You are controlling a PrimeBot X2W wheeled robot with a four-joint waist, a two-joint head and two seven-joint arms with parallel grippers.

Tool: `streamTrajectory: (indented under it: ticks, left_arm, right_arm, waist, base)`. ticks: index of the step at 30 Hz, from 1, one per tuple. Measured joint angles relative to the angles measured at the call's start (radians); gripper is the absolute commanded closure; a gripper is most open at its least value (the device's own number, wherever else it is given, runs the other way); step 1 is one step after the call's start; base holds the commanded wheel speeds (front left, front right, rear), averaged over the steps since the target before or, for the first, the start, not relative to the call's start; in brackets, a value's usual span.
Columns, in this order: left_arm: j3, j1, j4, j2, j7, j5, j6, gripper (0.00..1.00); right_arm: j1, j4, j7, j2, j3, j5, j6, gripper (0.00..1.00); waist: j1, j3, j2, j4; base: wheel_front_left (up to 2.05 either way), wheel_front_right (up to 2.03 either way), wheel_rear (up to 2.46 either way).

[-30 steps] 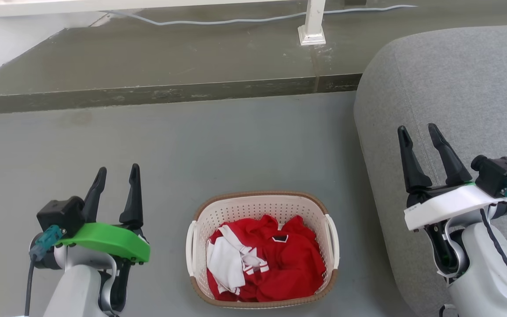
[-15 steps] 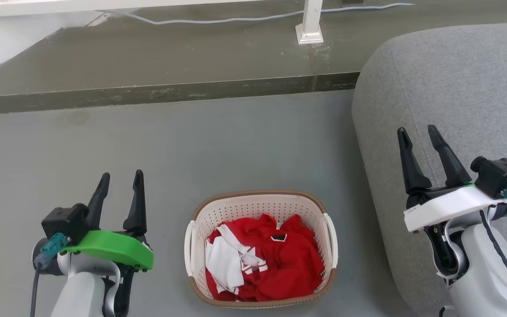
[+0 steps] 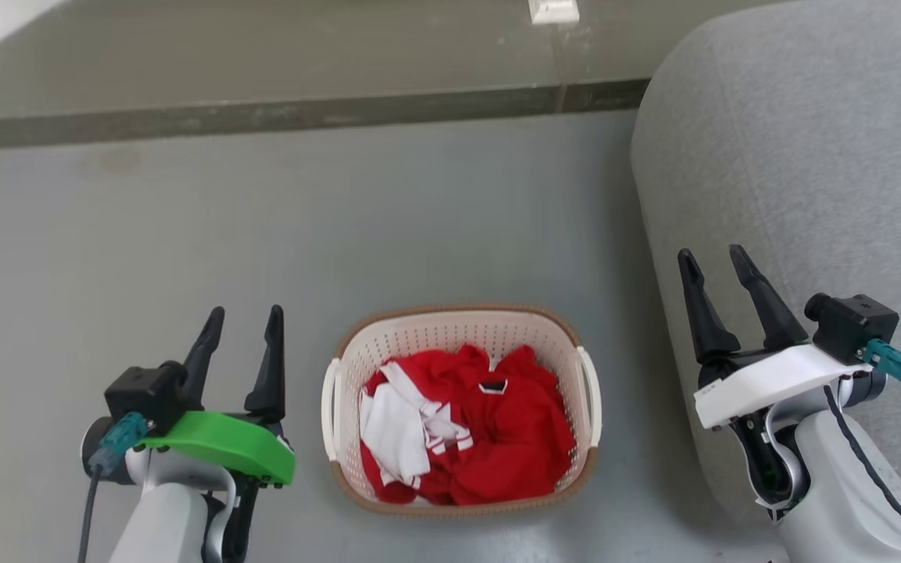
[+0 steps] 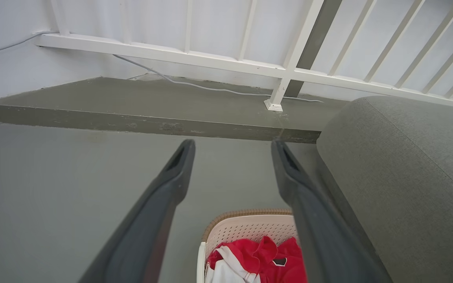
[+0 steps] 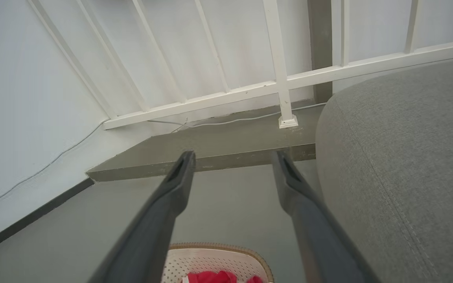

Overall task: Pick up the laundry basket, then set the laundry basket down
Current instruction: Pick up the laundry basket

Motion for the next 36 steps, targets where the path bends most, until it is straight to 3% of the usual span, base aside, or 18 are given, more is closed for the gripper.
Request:
streamTrajectory:
  ticks: [19, 36]
  left_arm:
    - [-0.083, -0.189, 0.148, -0.007, 0.0, 0.001, -0.017, 0.0]
    - [-0.161, -0.398, 0.402, -0.018, 0.063, -0.082, -0.026, 0.0]
  right_arm:
    - [-0.121, 0.171, 0.0, -0.009, 0.012, 0.096, 0.0, 0.0]
    - [-0.276, 0.411, 0.058, -0.011, 0.067, 0.147, 0.0, 0.0]
  waist:
    - [0.0, 0.23, 0.0, 0.045]
    - [0.0001, 0.461, 0.0, 0.075]
  base:
    - [0.0, 0.0, 0.0]
    - [0.0, 0.0, 0.0]
